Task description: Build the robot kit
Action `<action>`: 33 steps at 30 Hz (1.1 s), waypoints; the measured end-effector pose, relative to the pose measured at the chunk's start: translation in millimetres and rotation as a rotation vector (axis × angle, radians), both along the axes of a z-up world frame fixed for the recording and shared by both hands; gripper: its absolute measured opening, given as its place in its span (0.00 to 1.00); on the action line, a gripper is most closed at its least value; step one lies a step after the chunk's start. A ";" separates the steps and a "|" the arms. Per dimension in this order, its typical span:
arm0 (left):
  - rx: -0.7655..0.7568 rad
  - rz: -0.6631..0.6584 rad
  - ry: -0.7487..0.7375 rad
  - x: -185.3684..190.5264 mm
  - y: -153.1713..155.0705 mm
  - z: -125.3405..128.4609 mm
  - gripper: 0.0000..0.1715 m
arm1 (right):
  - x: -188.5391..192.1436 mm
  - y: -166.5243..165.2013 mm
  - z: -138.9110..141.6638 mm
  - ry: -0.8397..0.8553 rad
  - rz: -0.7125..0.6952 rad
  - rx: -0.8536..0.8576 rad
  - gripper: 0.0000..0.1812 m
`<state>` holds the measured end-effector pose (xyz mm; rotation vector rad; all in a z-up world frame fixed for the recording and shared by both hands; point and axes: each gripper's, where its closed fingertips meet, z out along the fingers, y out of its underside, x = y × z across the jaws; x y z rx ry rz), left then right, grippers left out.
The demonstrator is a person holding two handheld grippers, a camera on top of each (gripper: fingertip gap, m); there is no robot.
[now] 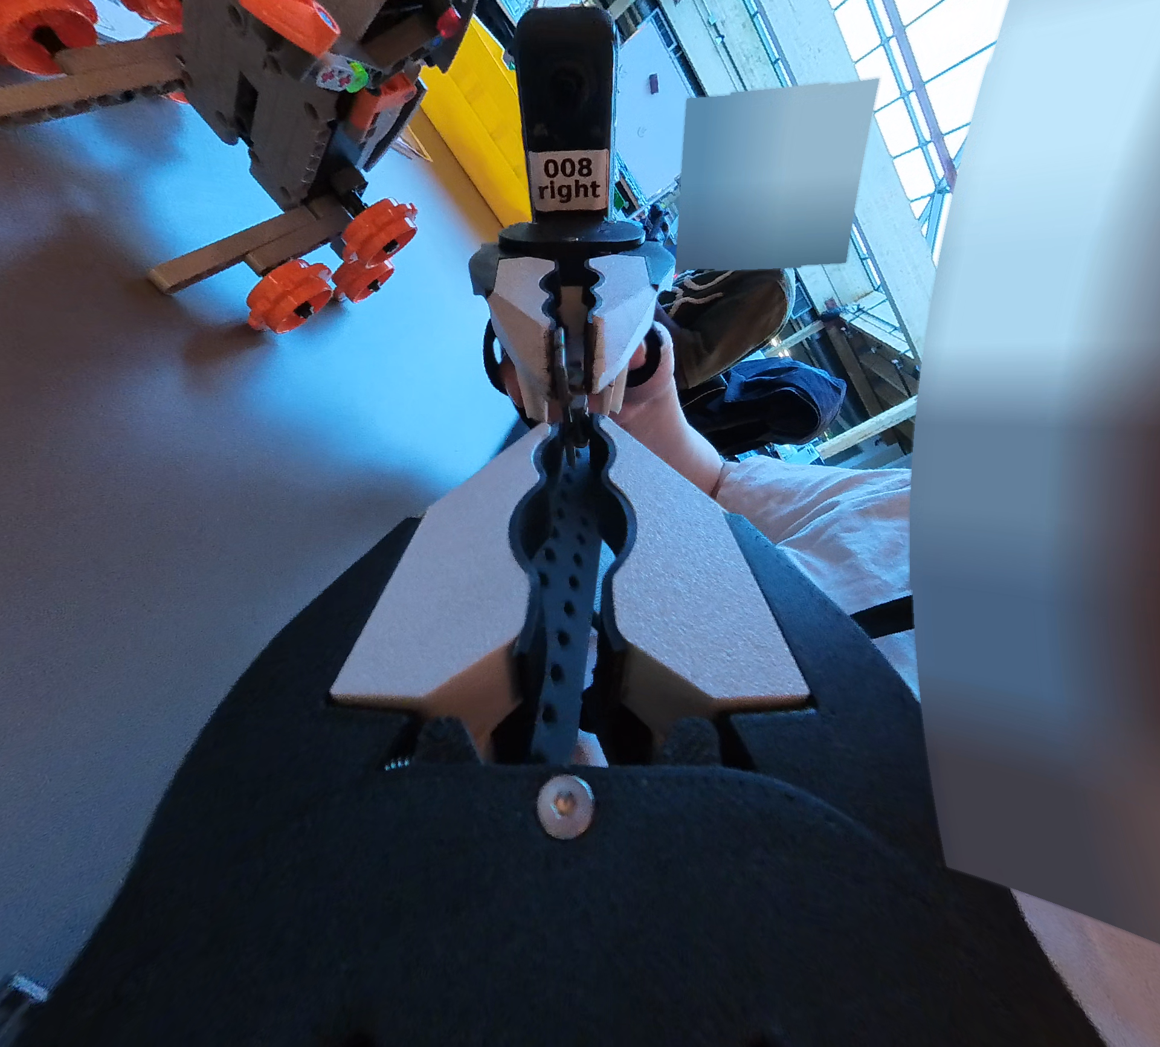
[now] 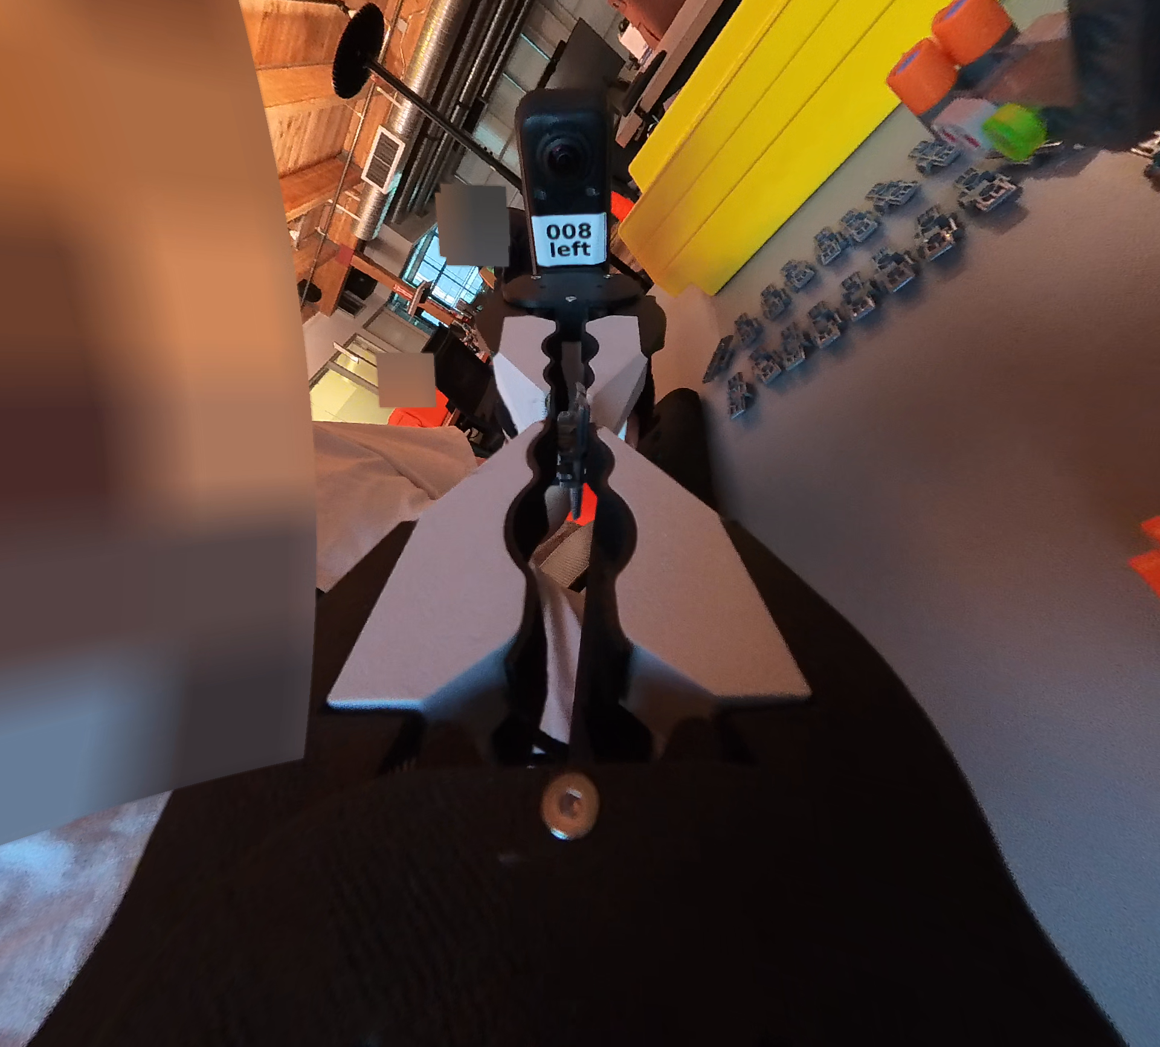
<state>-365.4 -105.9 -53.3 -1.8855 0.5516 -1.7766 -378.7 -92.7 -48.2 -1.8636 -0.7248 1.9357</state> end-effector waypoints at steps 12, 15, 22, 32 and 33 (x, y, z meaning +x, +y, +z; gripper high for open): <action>-0.038 0.022 -0.051 -2.0 4.8 0.9 0.03 | 1.5 -4.9 -4.3 -0.014 0.002 0.031 0.03; -0.057 0.031 -0.092 -3.9 6.8 6.1 0.03 | 0.2 -9.0 -10.1 -0.041 0.016 0.040 0.05; -0.014 0.058 -0.126 -8.5 11.2 9.2 0.03 | 1.1 -8.4 -11.7 0.004 0.007 0.049 0.16; 0.311 0.173 0.080 -17.4 33.3 1.2 0.03 | 57.8 45.1 -34.3 -0.247 -0.304 0.534 0.11; 0.315 0.181 0.076 -17.4 35.6 2.4 0.03 | 66.1 51.5 -30.9 -0.262 -0.351 0.587 0.11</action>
